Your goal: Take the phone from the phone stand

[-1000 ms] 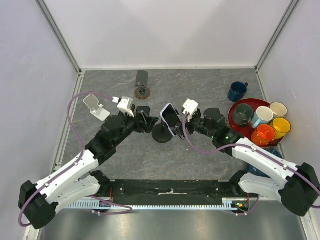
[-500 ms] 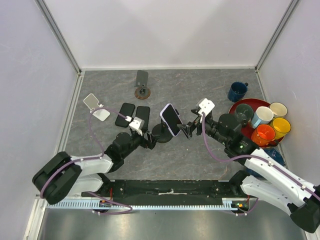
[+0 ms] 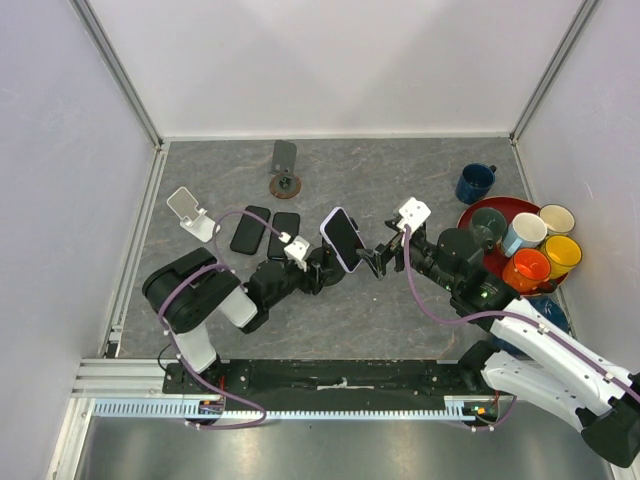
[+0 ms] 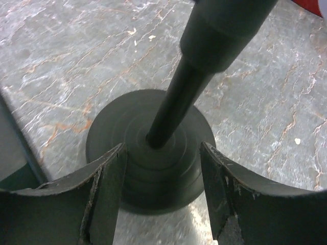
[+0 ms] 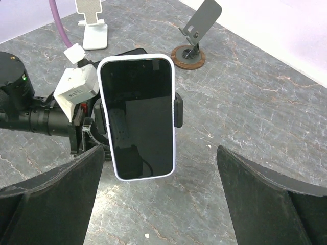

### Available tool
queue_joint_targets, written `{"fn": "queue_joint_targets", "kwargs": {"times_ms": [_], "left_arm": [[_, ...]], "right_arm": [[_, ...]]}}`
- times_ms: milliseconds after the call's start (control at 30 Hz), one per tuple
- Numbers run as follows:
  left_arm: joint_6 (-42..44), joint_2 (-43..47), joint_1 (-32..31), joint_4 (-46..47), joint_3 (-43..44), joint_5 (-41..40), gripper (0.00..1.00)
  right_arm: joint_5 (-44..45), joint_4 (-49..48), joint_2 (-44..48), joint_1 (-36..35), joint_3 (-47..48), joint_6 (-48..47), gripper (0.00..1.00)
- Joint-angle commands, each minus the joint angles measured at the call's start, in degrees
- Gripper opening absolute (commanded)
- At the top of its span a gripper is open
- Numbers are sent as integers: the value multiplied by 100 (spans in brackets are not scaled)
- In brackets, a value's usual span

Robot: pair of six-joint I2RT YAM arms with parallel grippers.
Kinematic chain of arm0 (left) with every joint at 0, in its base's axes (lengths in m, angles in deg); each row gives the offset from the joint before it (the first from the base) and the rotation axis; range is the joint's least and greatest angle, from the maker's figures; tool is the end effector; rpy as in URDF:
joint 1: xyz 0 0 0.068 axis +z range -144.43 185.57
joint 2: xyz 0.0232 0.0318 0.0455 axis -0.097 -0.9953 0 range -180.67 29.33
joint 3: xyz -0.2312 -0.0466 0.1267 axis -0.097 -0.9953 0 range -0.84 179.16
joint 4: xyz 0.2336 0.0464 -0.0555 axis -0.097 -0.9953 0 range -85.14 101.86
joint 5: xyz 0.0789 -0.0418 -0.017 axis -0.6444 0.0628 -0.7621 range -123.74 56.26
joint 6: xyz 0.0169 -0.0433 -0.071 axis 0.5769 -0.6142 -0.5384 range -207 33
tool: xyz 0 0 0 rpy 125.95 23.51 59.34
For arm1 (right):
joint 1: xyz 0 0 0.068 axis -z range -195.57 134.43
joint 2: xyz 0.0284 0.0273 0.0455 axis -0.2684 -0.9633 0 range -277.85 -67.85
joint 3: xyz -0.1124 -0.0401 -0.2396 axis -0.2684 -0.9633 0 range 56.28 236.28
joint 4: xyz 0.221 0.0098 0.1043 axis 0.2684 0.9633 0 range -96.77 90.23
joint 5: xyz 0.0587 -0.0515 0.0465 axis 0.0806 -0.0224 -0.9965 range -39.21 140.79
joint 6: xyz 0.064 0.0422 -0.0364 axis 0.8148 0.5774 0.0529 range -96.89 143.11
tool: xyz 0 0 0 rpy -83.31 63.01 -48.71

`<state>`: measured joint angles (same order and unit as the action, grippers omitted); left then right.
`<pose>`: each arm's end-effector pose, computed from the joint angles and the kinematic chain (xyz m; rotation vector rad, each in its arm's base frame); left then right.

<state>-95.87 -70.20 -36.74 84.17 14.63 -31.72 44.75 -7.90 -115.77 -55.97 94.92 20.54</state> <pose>0.2136 -0.1981 0.1190 0.5503 1.7411 -0.6703 0.1677 0.1531 0.3071 -0.7134 1.5945 0.5776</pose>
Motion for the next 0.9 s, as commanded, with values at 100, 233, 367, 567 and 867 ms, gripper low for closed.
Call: {"fn": "queue_joint_targets", "kwargs": {"times_ms": [100, 233, 367, 567, 867], "left_arm": [[368, -585, -67, 2234, 475, 88, 65], [403, -858, -76, 2305, 703, 62, 64], [298, -1016, -76, 2305, 844, 26, 63], [175, -1104, -85, 2305, 941, 9, 49], [201, -1104, -190, 2305, 888, 26, 12]], "right_arm": [[24, 69, 46, -20, 22, 81, 98], [-11, 95, -42, -20, 57, 107, 98], [-20, 95, -103, -20, 101, 151, 98], [-134, 95, -332, -38, 162, 239, 98], [121, -72, -657, -310, 57, 248, 98]]}}
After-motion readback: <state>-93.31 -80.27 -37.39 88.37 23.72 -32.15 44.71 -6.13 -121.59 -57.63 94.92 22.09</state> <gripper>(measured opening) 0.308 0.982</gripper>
